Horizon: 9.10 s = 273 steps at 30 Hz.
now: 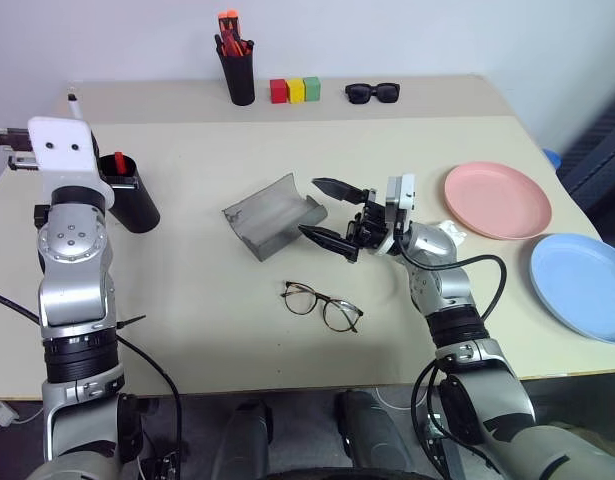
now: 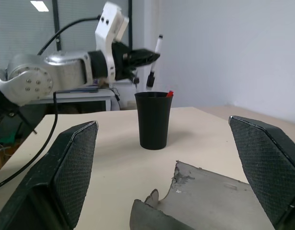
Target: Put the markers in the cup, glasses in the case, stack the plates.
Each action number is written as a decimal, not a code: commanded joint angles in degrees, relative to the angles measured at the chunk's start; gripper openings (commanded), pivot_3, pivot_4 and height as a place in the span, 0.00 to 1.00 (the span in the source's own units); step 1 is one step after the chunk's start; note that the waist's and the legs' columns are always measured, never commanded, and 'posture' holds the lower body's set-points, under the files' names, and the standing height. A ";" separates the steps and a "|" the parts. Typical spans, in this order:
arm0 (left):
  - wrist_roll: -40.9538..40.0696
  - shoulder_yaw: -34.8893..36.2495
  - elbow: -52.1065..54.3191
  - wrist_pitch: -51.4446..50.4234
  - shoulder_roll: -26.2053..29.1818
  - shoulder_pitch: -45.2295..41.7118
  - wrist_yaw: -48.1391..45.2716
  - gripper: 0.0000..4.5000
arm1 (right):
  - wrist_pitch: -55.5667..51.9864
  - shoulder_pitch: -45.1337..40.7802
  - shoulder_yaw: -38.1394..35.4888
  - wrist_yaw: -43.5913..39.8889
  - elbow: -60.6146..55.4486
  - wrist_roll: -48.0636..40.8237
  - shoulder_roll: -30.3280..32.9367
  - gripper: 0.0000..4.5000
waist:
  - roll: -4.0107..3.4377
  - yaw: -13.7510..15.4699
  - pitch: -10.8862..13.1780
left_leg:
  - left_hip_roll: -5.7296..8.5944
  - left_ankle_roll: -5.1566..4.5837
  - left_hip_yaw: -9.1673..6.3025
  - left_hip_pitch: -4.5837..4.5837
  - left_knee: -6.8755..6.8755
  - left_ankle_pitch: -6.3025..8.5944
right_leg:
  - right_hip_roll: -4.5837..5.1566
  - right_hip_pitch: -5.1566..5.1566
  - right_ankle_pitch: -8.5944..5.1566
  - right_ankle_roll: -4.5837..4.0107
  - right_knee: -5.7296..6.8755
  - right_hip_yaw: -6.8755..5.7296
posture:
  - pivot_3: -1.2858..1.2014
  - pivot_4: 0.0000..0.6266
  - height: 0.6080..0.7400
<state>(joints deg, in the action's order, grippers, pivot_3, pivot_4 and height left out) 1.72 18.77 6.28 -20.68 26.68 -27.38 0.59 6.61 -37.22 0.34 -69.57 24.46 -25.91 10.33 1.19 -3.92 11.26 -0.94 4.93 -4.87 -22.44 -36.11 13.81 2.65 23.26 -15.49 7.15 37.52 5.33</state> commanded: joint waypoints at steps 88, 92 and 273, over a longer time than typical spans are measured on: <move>5.45 -48.24 -42.60 14.54 8.49 -32.39 -68.39 0.02 | -12.50 25.49 -5.26 17.28 -34.01 -1.32 15.84 1.00 | -0.02 1.74 0.02 | 0.03 -0.04 0.04 -0.19 -0.05 0.02 | -0.04 -0.05 -0.05 0.03 -0.33 0.03 | 0.52 0.24 1.00; 5.51 -47.14 -40.86 14.18 6.99 -31.36 -70.26 0.02 | -12.80 26.79 -5.77 17.96 -35.44 -1.50 16.41 1.00 | -0.02 1.54 0.02 | 0.03 -0.06 0.02 -0.18 -0.04 0.03 | -0.04 -0.04 -0.05 0.04 -0.31 0.03 | 0.52 0.24 1.00; -21.39 -15.93 14.54 13.75 21.80 30.87 -64.53 1.00 | -44.29 1.57 22.76 -2.80 -26.93 9.61 23.93 0.04 | -0.04 1.26 0.03 | -0.03 -0.17 0.14 -0.05 -0.02 0.09 | -0.02 -0.04 -0.14 -0.15 -0.34 0.09 | 0.52 0.24 1.00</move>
<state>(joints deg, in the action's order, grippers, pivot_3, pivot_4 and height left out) -19.36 2.78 18.87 -7.06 48.27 3.77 -64.00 -39.32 -35.54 24.35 -73.41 -2.26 -16.85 34.86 1.15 -2.65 11.28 -0.97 4.76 -4.74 -22.49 -36.13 13.90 2.63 23.22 -15.63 7.00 37.18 5.42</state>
